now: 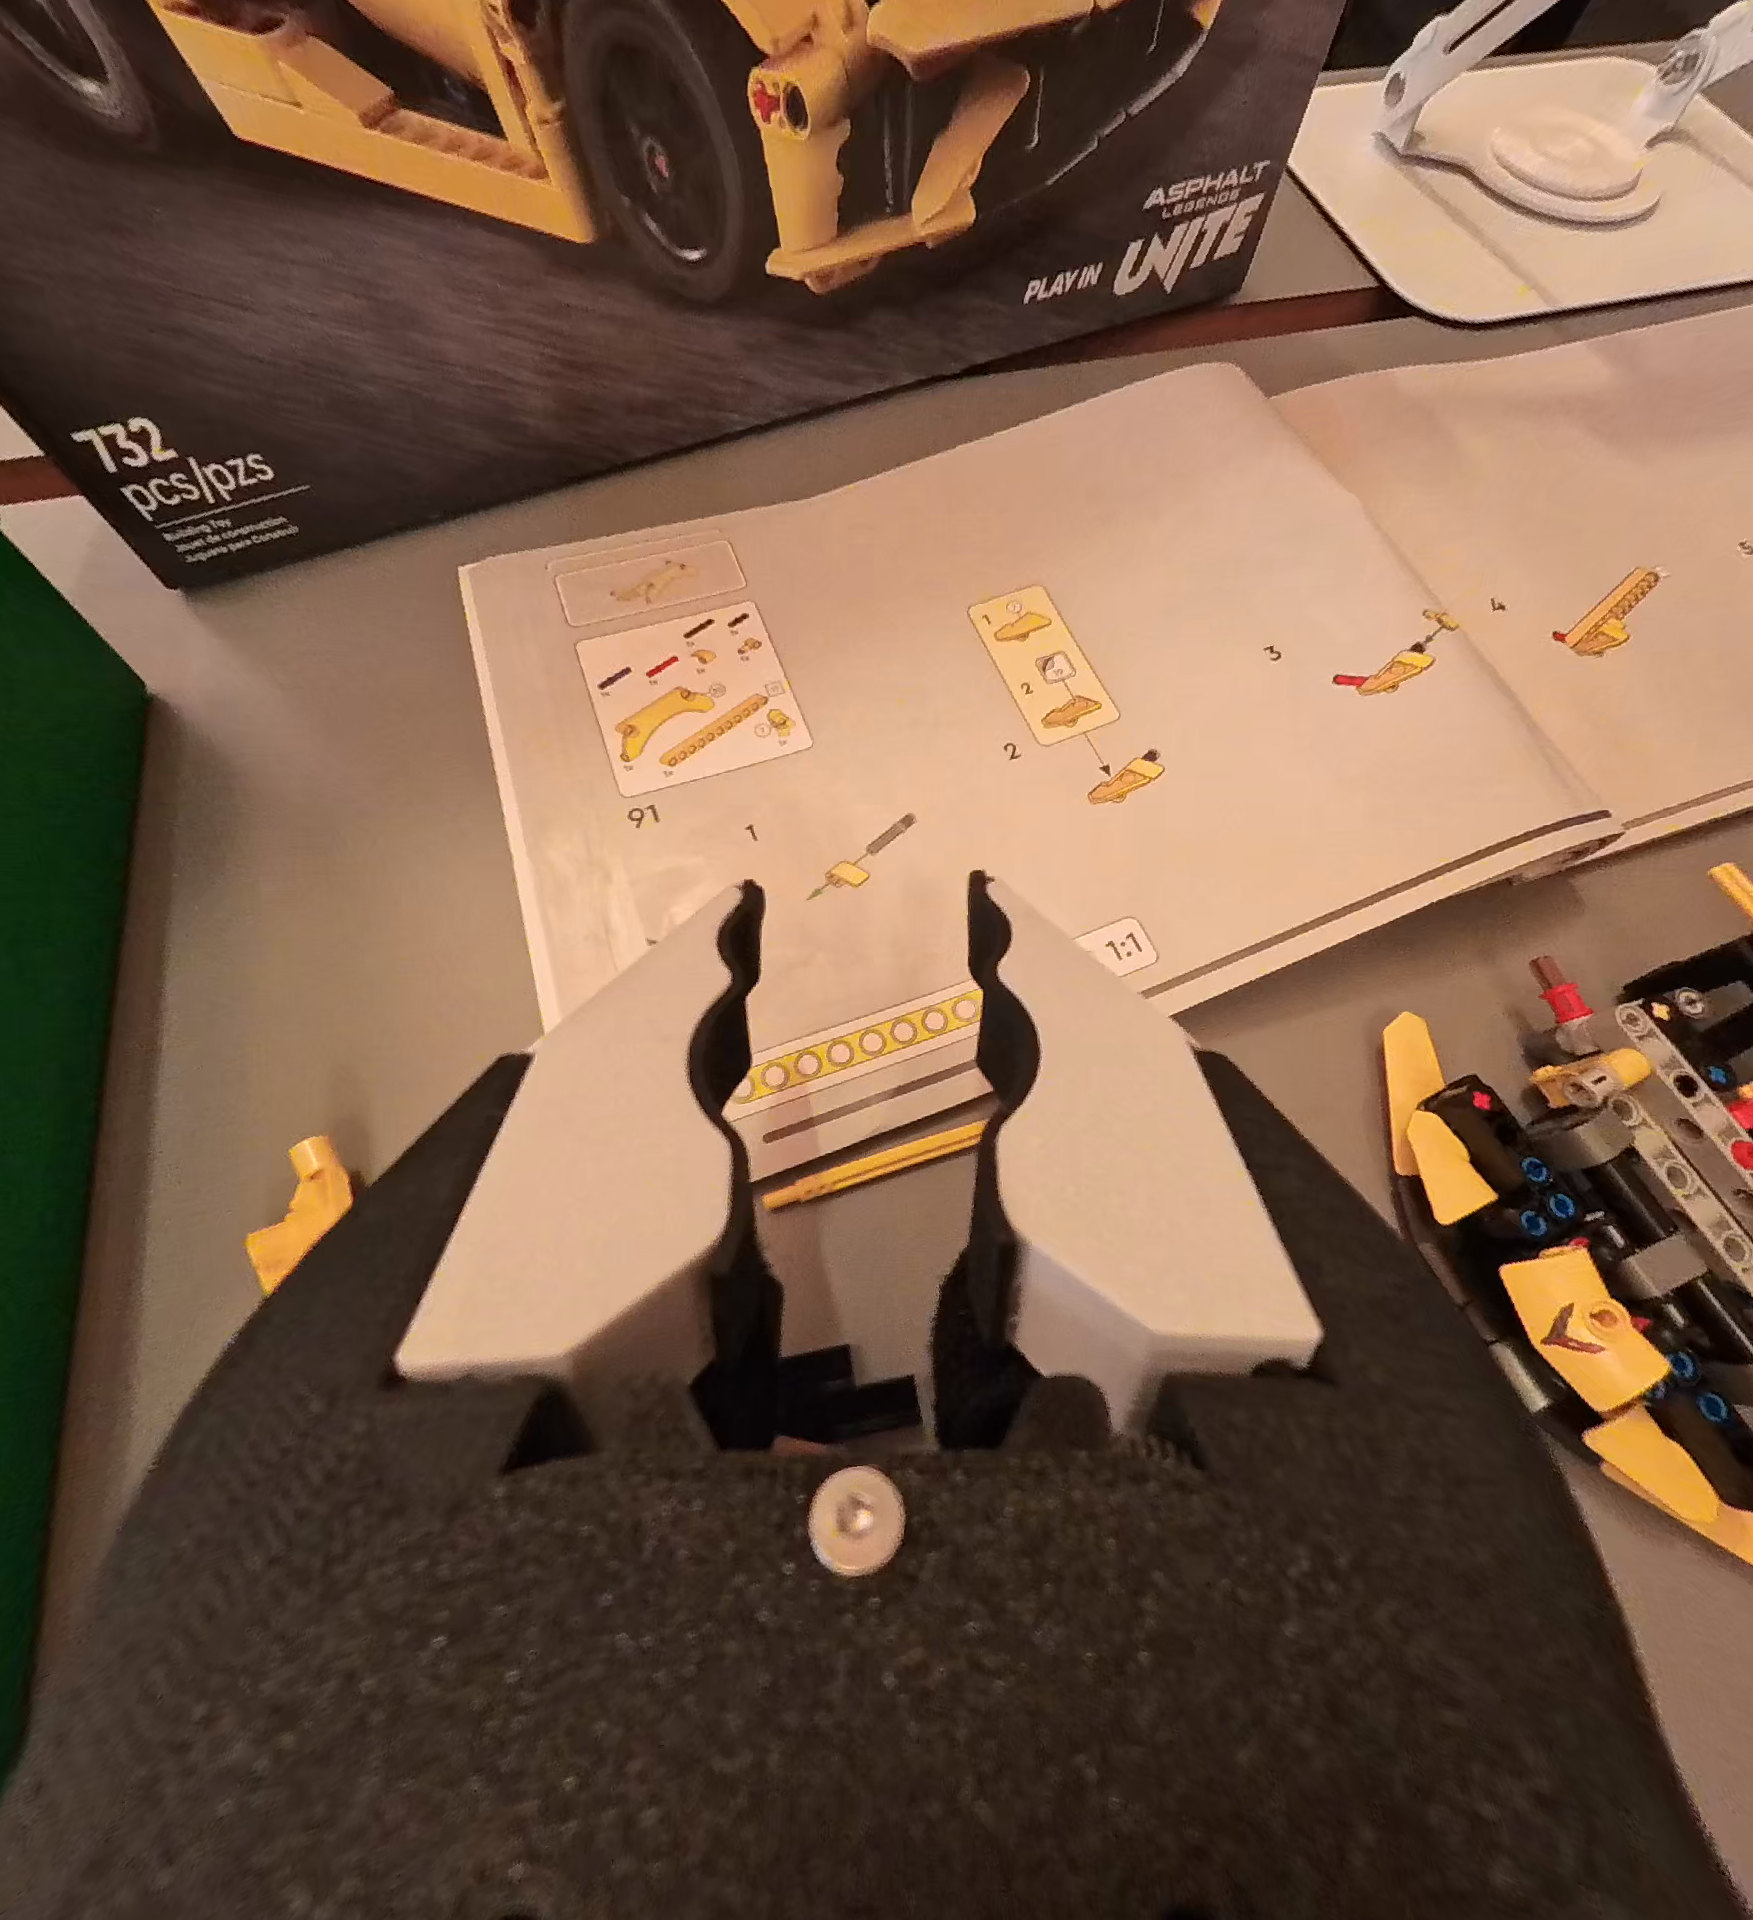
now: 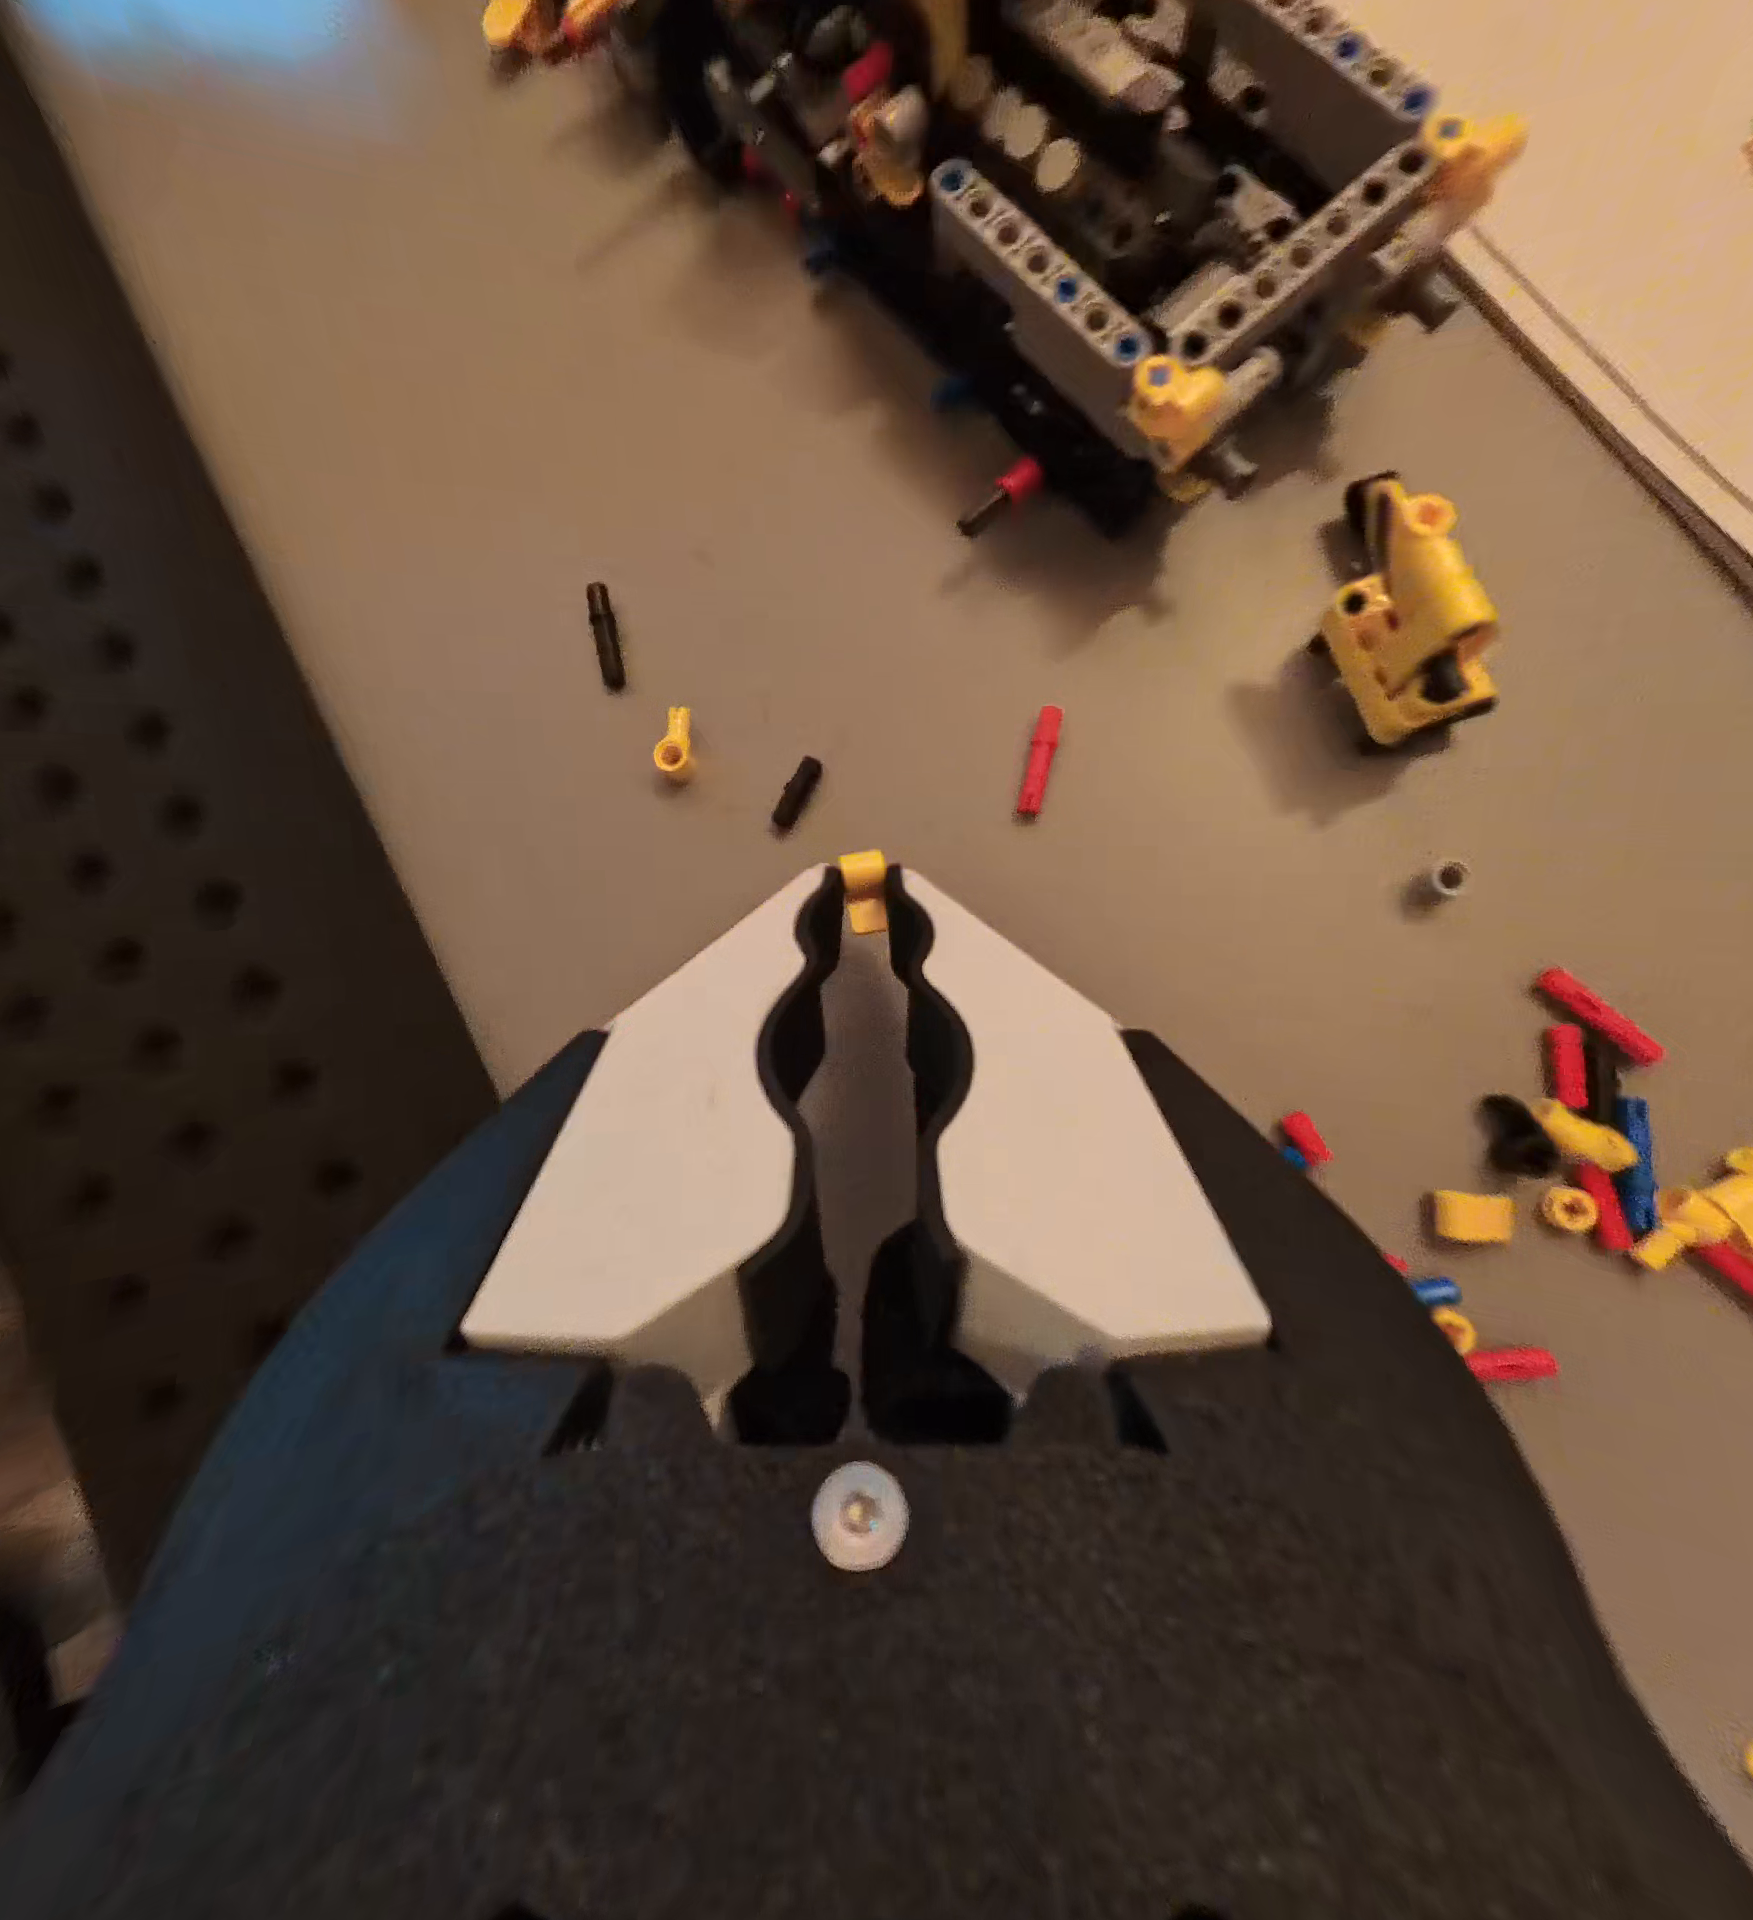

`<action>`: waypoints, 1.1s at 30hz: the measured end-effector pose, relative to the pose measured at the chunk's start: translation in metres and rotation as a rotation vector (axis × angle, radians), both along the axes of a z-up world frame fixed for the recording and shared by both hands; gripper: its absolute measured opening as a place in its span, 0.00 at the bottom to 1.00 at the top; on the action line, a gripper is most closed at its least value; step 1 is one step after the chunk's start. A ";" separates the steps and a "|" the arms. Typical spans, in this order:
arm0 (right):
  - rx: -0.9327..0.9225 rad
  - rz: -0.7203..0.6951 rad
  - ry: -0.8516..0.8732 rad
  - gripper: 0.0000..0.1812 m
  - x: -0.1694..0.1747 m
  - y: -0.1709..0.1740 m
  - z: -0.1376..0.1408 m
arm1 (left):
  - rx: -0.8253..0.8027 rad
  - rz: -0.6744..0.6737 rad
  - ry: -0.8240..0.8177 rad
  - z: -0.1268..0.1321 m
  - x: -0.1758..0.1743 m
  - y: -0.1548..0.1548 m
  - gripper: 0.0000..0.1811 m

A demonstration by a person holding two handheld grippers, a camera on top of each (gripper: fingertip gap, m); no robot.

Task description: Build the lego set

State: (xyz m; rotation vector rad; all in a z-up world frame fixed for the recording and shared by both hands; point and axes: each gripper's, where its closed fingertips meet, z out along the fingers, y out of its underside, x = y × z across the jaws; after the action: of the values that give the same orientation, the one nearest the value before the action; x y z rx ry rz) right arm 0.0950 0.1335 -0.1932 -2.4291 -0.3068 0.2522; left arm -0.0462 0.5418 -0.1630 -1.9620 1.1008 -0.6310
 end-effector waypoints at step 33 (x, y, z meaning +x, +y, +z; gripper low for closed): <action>0.267 -0.156 -0.013 0.08 -0.007 0.043 0.044 | 0.020 0.007 -0.057 0.021 -0.005 0.000 0.22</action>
State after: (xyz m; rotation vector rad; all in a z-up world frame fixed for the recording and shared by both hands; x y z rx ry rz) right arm 0.0876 0.1762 -0.1492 -2.1776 -0.1451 0.1185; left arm -0.0512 0.5422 -0.1424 -1.9184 1.0615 -0.6654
